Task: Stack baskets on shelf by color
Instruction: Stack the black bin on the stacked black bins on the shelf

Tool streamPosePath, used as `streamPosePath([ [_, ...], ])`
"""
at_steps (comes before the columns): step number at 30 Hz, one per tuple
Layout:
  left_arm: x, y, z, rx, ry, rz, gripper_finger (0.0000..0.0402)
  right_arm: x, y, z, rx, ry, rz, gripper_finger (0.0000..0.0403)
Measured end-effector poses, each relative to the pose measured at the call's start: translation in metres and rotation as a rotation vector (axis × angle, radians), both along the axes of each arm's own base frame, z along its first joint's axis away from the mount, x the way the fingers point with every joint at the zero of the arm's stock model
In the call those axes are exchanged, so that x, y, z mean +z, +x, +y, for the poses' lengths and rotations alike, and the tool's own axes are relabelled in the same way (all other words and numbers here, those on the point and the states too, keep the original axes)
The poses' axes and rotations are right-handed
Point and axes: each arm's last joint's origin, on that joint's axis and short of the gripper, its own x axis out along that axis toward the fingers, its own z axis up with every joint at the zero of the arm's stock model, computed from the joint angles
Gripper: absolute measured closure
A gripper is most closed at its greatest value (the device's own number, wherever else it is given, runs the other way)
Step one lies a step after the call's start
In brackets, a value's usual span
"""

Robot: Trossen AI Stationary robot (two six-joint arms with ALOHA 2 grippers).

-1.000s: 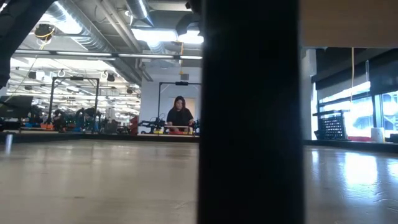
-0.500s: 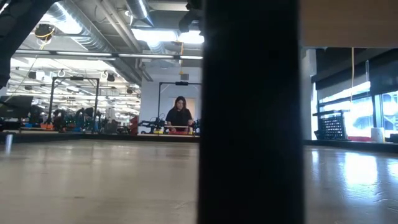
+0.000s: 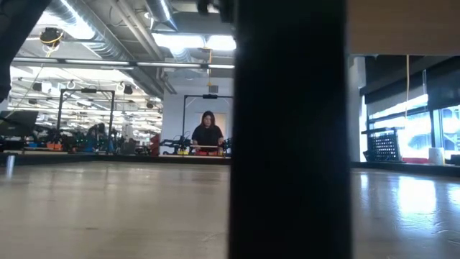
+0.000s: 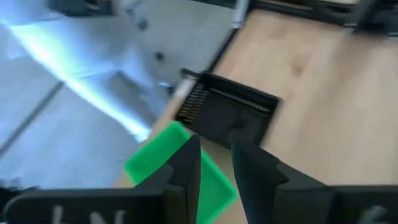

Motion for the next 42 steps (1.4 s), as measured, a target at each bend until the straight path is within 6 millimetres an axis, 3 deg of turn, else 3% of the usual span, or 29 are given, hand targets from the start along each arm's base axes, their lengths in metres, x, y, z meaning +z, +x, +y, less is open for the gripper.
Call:
streamPosePath([
  [3,0.019,-0.013,-0.012,0.046,-0.055,-0.052,0.0401,0.003,-0.009,-0.005,-0.069,-0.064,-0.028,0.0313],
  [7,0.039,-0.032,-0.029,0.231,-0.091,-0.104,0.0401,0.01,-0.029,-0.014,-0.132,-0.177,-0.091,0.0313],
  [15,0.05,-0.043,-0.087,0.386,-0.364,-0.169,0.0401,0.021,-0.067,-0.033,-0.362,-0.37,-0.174,0.0313],
  [21,0.055,-0.044,-0.144,0.4,-0.578,-0.235,0.0401,0.023,-0.084,-0.044,-0.568,-0.476,-0.176,0.0313],
  [30,0.075,-0.057,-0.227,0.27,-0.878,-0.354,0.0401,0.025,-0.098,-0.048,-0.567,-0.5,-0.205,0.0313],
  [35,0.067,-0.062,-0.26,0.222,-0.928,-0.317,0.0401,0.026,-0.098,-0.048,-0.603,-0.463,-0.198,0.0313],
  [42,0.044,-0.05,-0.278,0.27,-0.916,-0.261,0.0401,0.023,-0.096,-0.049,-0.727,-0.412,-0.173,0.0313],
])
